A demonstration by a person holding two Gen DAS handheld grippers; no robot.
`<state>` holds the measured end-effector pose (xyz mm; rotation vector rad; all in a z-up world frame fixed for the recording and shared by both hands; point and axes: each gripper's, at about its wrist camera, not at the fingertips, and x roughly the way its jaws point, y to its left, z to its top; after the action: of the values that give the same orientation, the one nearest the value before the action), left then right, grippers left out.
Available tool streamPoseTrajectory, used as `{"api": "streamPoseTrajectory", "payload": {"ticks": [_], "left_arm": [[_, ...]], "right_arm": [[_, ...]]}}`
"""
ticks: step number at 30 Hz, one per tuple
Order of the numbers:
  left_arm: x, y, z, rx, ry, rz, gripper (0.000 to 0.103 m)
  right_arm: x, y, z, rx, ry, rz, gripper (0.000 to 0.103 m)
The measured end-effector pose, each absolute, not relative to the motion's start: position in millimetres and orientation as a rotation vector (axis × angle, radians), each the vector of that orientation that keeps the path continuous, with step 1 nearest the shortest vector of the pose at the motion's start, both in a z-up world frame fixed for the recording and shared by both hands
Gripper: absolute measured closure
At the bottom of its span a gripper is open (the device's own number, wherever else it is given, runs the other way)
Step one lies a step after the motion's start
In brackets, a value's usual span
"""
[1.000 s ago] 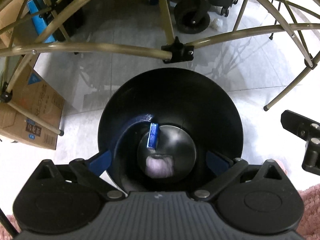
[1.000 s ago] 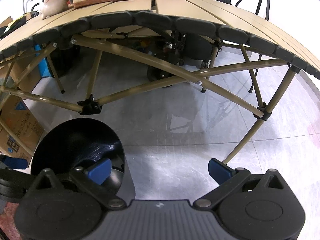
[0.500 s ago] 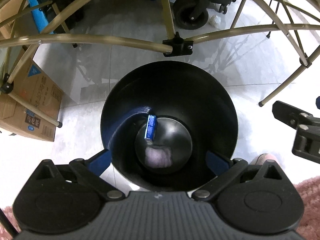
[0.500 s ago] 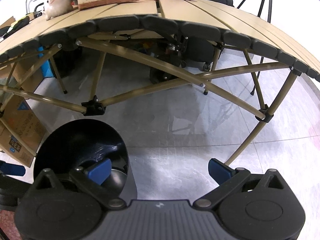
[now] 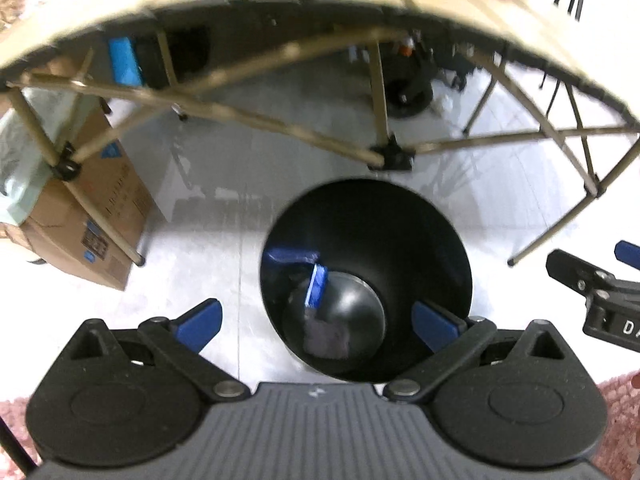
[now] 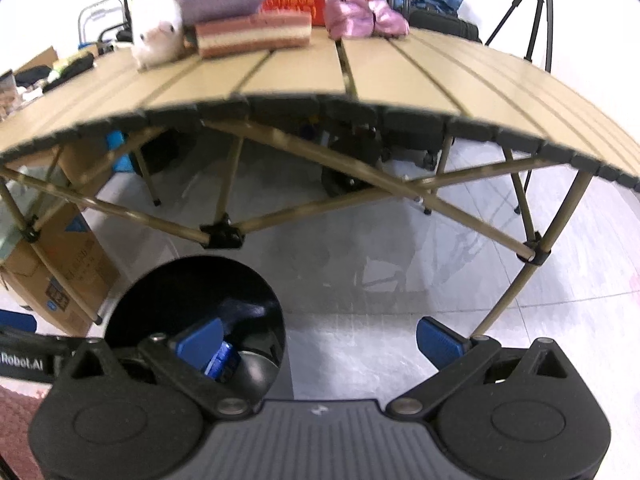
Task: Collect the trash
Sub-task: 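Raise both grippers from the bin back toward the table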
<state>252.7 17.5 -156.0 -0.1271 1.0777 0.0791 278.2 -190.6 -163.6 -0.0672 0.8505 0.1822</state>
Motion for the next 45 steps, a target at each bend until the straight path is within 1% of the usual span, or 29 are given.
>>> {"api": "streamPoseTrajectory", "payload": {"ticks": [7,14,22,27,33,37,45], "left_arm": [[228,21,-111,-0.119,0.906,0.101,0.000],[220,19,-67,-0.106,0.756,0.131,0.000],[225,28,-22,-0.150,0.604,0.154,0.000],[240,33,-9,-0.188,0.546,0.160,0.000],[266,33,-3,-0.215,0.518,0.165,0.000],[280,35,-1,-0.205,0.492,0.173,0.000],[312,42,6,-0.185,0.470,0.183,0.000]], "right_arm": [[262,-199,-129,0.035,0.782,0.285,0.000],[246,-204,-86,0.056,0.630,0.366,0.000],[254,-195,-39,0.042,0.441,0.400,0.000],[270,-187,-31,0.021,0.398,0.398,0.000],[291,-182,-28,0.021,0.351,0.375,0.000],[306,-174,-28,-0.034,0.311,0.372,0.000],[352,-160,-36,-0.038,0.361,0.364,0.000]]}}
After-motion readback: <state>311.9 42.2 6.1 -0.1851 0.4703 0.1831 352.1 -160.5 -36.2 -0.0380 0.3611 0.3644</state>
